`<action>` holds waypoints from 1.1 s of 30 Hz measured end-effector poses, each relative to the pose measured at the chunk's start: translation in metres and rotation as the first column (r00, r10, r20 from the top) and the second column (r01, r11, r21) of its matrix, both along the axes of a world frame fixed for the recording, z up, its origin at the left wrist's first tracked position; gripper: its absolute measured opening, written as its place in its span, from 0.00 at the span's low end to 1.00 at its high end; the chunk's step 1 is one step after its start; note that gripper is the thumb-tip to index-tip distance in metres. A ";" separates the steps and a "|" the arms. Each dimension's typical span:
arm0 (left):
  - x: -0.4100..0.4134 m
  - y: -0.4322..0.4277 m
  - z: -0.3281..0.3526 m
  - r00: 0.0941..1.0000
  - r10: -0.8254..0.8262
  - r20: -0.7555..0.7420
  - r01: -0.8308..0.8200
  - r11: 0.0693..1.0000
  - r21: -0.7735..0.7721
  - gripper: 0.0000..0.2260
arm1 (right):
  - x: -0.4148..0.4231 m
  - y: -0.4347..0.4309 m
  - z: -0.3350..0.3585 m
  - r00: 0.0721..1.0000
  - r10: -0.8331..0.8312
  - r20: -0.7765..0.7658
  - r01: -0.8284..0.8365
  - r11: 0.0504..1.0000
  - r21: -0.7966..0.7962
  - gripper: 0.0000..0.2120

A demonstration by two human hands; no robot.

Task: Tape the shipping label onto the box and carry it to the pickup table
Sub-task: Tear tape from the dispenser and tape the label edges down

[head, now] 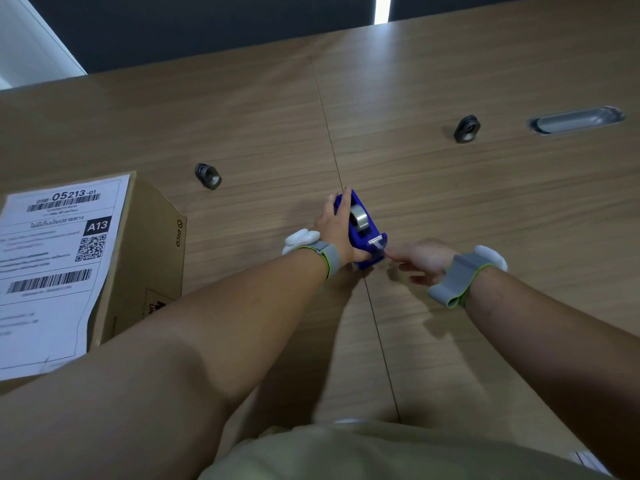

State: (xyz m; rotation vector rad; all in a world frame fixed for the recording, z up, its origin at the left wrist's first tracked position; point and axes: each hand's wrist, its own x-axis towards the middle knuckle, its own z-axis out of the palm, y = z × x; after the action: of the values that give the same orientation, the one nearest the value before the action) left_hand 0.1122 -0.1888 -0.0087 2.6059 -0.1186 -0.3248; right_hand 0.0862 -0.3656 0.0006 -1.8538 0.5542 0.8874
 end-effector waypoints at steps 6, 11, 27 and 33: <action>0.001 0.001 -0.001 1.000 -0.011 0.017 0.011 0.999 0.035 0.60 | -0.014 0.011 -0.001 0.995 -0.020 0.099 0.022 1.000 -0.022 0.14; 0.004 0.005 0.007 0.998 -0.046 -0.032 0.047 0.998 0.043 0.61 | -0.011 0.019 0.005 0.992 -0.006 0.129 0.009 1.000 -0.029 0.16; -0.075 0.051 0.021 0.738 0.153 -0.657 -0.543 0.713 -0.444 0.22 | -0.074 0.044 0.033 0.945 0.171 0.280 -0.187 0.982 0.029 0.08; -0.097 0.085 0.031 0.773 0.057 -0.632 -0.490 0.685 -0.538 0.08 | -0.086 0.082 0.047 0.911 0.257 0.322 -0.273 0.962 0.006 0.07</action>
State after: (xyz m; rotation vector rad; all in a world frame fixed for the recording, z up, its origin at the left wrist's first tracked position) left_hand 0.0147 -0.1037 0.0227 1.6491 0.3365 -0.7722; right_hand -0.0001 -0.2836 0.0480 -2.0037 0.0778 0.7441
